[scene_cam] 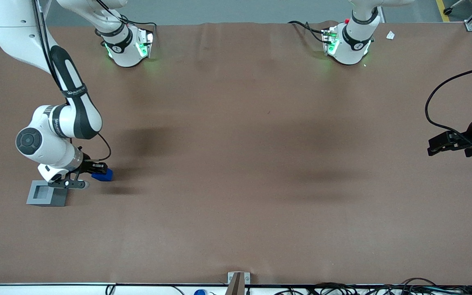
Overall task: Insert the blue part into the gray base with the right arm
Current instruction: 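Close the right gripper on the blue block and lift it, then carry the blue block over the gray base's opening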
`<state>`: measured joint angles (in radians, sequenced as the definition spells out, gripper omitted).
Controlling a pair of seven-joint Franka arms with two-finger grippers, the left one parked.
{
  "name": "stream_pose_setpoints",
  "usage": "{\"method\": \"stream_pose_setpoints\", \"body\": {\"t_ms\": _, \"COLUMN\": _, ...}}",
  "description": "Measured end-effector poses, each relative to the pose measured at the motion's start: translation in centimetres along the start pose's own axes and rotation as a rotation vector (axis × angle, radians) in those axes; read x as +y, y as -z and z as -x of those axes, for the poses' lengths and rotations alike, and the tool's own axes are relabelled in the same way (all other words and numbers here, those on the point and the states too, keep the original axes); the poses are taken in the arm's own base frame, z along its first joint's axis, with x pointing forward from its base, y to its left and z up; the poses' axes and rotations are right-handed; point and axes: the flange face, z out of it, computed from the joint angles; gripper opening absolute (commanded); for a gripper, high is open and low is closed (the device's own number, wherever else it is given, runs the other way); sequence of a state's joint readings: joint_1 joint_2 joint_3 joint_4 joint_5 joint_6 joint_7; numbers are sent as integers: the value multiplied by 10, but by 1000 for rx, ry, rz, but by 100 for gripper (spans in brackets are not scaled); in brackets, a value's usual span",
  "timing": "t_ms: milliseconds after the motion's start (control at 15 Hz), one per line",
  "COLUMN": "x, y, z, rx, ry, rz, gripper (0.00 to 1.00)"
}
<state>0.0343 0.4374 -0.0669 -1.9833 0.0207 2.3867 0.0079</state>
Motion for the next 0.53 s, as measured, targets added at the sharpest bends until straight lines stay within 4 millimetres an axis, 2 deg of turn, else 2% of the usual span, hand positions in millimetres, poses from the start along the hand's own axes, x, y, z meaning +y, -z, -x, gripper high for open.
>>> {"method": "stream_pose_setpoints", "body": {"t_ms": 333, "x": 14, "y": 38, "z": -16, "rx": 28, "ry": -21, "rz": -1, "gripper": 5}}
{"method": "stream_pose_setpoints", "body": {"t_ms": 533, "x": 18, "y": 65, "z": -18, "rx": 40, "ry": -45, "rz": -21, "gripper": 4}}
